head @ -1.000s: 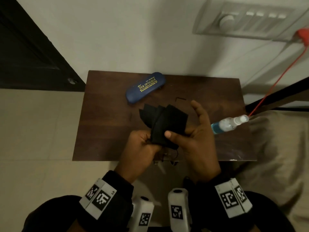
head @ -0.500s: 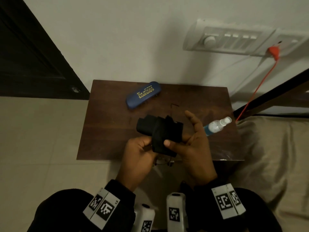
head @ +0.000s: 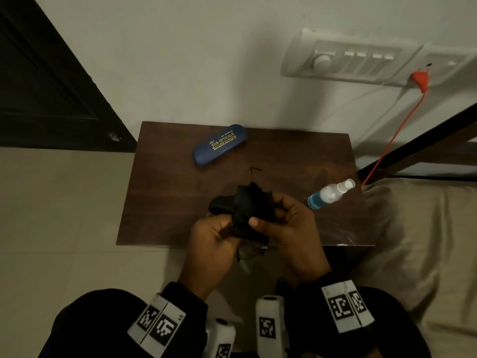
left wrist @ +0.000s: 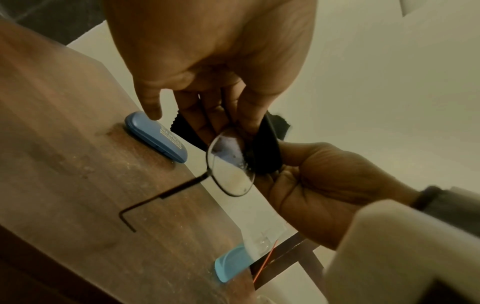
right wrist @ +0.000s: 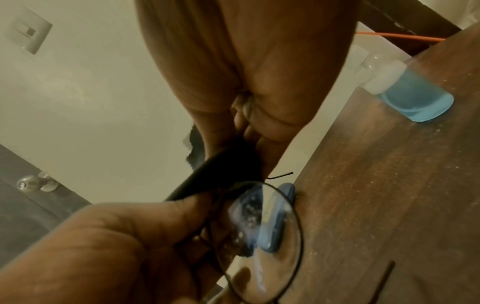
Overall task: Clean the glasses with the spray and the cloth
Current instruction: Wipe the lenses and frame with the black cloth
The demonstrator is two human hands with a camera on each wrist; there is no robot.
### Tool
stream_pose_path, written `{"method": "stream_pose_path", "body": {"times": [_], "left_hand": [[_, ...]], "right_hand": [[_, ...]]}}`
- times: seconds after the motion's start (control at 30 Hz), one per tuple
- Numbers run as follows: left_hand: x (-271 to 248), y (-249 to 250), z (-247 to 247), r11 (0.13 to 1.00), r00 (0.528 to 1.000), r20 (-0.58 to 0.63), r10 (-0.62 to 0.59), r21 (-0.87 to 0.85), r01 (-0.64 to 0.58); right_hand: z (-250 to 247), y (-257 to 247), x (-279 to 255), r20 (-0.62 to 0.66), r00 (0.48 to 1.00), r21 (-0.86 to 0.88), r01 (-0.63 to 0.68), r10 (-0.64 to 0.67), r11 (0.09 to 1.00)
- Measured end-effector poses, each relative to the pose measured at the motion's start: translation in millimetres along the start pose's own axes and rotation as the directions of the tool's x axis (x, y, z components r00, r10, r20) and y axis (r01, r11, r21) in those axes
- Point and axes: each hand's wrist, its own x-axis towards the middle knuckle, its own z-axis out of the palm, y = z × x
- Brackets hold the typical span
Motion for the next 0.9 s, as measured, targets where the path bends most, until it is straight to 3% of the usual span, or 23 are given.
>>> {"method": "stream_pose_path", "body": {"times": [0.1, 0.23, 0.4, 0.57, 0.77, 0.9], "left_hand": [[-1, -2, 0, 0.994, 1.0, -0.003, 0.025, 0.103, -0.025], [-1, -3, 1, 0.954, 0.988, 0.025, 0.153, 0.257, -0.154], [4, -4, -2, 0.993, 1.0, 0.005, 0.012, 0.114, -0.013], [8, -11, -9, 0.991, 0.999, 0.016, 0.048, 0.122, -0.05], [13, -12, -7, 0.893, 0.989, 0.052, 0.141, 0.424, -0.149], [14, -10, -4, 0.854, 0.986, 0.059, 0.153, 0.494, -0.162]], "right_hand": [[2, 3, 5, -0.056, 0.998, -0.036, -0.009, 0.007, 0.999], [8, 4, 9, -0.084, 0.996, 0.015, -0.001, 0.002, 1.0], [6, 6, 10, -0.027, 1.0, 0.088, -0.004, 0.007, 0.996], [0, 7, 11, 0.069, 0.997, 0.085, -0.028, 0.022, 0.996], [3, 7, 17, -0.042, 0.999, 0.043, 0.011, -0.009, 0.999], [8, 6, 22, -0.07, 0.997, 0.109, 0.016, -0.008, 0.994]]}}
